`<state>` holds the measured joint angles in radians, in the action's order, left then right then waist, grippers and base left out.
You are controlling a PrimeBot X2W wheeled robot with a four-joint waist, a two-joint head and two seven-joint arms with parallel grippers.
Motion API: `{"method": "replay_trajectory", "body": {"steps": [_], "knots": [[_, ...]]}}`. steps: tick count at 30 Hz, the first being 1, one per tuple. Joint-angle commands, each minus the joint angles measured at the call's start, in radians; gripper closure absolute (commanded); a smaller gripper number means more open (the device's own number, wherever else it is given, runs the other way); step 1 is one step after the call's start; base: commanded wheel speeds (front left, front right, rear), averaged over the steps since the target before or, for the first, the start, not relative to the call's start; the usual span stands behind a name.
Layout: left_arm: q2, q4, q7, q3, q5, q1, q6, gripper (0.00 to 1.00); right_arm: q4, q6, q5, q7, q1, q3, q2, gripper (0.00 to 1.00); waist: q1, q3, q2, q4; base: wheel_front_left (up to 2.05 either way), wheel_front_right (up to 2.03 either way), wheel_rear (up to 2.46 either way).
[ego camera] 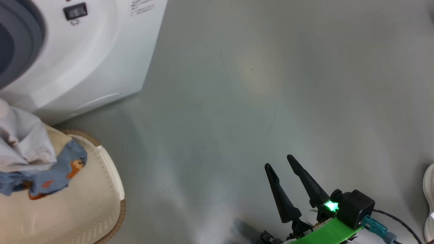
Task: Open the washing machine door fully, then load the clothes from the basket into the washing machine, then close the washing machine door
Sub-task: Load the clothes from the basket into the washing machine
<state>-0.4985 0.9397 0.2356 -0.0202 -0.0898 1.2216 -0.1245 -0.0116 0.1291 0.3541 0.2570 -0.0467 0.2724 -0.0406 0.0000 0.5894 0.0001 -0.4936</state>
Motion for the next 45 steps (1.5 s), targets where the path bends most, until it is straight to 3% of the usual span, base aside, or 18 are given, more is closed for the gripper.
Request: {"method": "replay_trajectory", "body": {"steps": [1, 12, 20, 23, 24, 38, 45], "knots": [[-0.073, -0.009, -0.006, 0.0, 0.019, 0.053, -0.003, 1.0, 0.026, 0.002, 0.002, 0.005, -0.008, 0.024, -0.01, 0.0, 0.0, 0.049, -0.0001, -0.015, 0.0, 0.0, 0.0], [-0.108, 0.054, 0.001, 0.035, 0.041, 0.239, -0.019, 1.0, 0.046, 0.002, 0.017, 0.005, -0.007, 0.04, -0.01, 0.0, 0.0, 0.103, -0.0001, -0.021, 0.0, 0.0, 0.0], [-0.061, 0.157, -0.073, 0.113, 0.08, 0.248, 0.004, 0.97, 0.037, 0.002, 0.025, 0.005, -0.009, 0.052, -0.01, 0.0, 0.0, 0.079, -0.0001, 0.002, 0.0, 0.0, 0.0], [-0.045, 0.177, -0.065, 0.126, 0.081, 0.238, 0.002, 0.53, 0.036, 0.002, 0.028, 0.005, -0.01, 0.055, -0.01, 0.0, 0.0, 0.065, -0.0001, 0.01, 0.0, 0.0, 0.0], [-0.039, 0.184, -0.062, 0.13, 0.082, 0.234, 0.0, 0.0, 0.035, 0.002, 0.027, 0.005, -0.008, 0.057, -0.01, 0.0, 0.0, 0.059, -0.0001, 0.014, 0.0, 0.0, 0.0], [0.03, 0.23, -0.027, 0.157, 0.072, 0.195, -0.062, 0.0, 0.016, 0.002, 0.021, 0.005, -0.014, 0.06, -0.01, 0.0, 0.0, -0.01, -0.0001, 0.057, 0.0, 0.0, 0.0], [0.069, 0.258, -0.003, 0.152, 0.038, 0.143, -0.066, 0.0, 0.001, 0.002, 0.01, 0.005, -0.01, 0.047, -0.01, 0.0, 0.0, -0.061, -0.0001, 0.09, 0.0, 0.0, 0.0]]}}
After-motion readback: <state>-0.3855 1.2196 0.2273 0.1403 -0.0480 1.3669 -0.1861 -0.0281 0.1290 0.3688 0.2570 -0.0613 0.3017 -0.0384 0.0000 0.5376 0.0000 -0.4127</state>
